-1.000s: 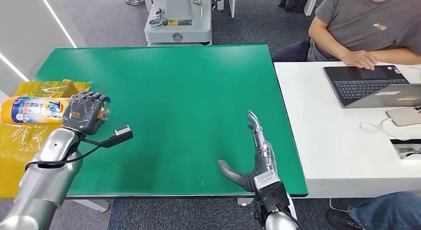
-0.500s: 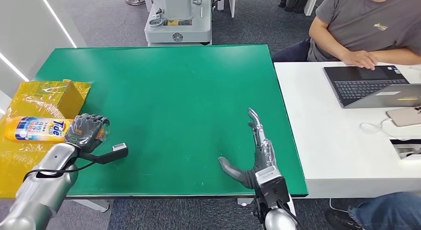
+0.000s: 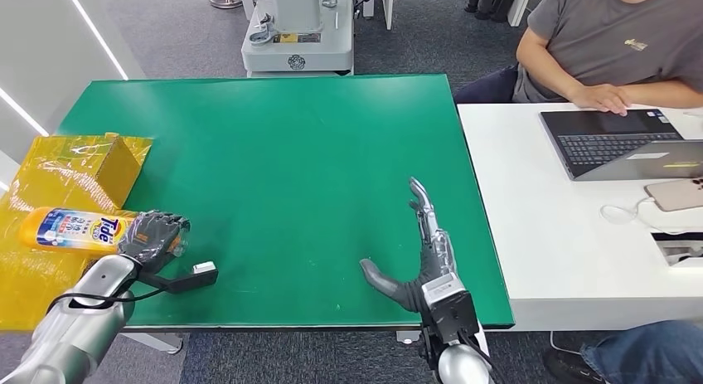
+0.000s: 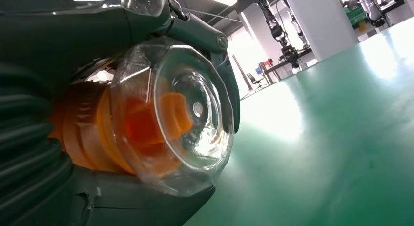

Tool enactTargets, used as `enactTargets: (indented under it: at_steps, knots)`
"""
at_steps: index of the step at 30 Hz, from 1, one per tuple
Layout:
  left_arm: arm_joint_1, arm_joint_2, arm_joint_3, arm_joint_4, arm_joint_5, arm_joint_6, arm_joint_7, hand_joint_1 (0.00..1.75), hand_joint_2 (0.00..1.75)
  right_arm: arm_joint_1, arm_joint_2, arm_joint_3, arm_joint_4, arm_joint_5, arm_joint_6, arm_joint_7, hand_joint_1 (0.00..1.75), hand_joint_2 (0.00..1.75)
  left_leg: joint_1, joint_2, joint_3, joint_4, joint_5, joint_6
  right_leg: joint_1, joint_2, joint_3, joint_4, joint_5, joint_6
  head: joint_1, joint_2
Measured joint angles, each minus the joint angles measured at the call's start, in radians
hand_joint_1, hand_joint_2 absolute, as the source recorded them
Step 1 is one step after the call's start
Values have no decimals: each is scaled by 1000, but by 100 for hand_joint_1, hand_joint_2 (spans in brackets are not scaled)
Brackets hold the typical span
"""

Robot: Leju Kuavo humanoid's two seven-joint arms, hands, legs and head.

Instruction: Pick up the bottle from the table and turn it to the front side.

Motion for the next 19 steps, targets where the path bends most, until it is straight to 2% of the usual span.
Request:
enactTargets:
  at_steps: [1, 4, 5, 19]
  knots:
    - [-1, -1, 0, 4, -3, 3, 5, 147, 175, -1, 0, 1, 1, 0, -1, 0, 0, 175, 0, 0, 0, 0, 0, 0, 0, 0, 0, 0, 0, 0, 0, 0]
    - [-7, -4, 0, 18, -12, 13, 24, 17, 175, -3, 0, 5, 2, -1, -4, 0, 0, 175, 0, 0, 0, 0, 0, 0, 0, 0, 0, 0, 0, 0, 0, 0]
    - [-10, -4, 0, 22, -17, 19, 32, 2, 175, -3, 0, 6, 3, -1, -5, 0, 0, 175, 0, 0, 0, 0, 0, 0, 0, 0, 0, 0, 0, 0, 0, 0]
    - [-30, -21, 0, 57, -42, 48, 80, 0, 175, -4, 0, 11, 8, -1, -11, 0, 0, 175, 0, 0, 0, 0, 0, 0, 0, 0, 0, 0, 0, 0, 0, 0]
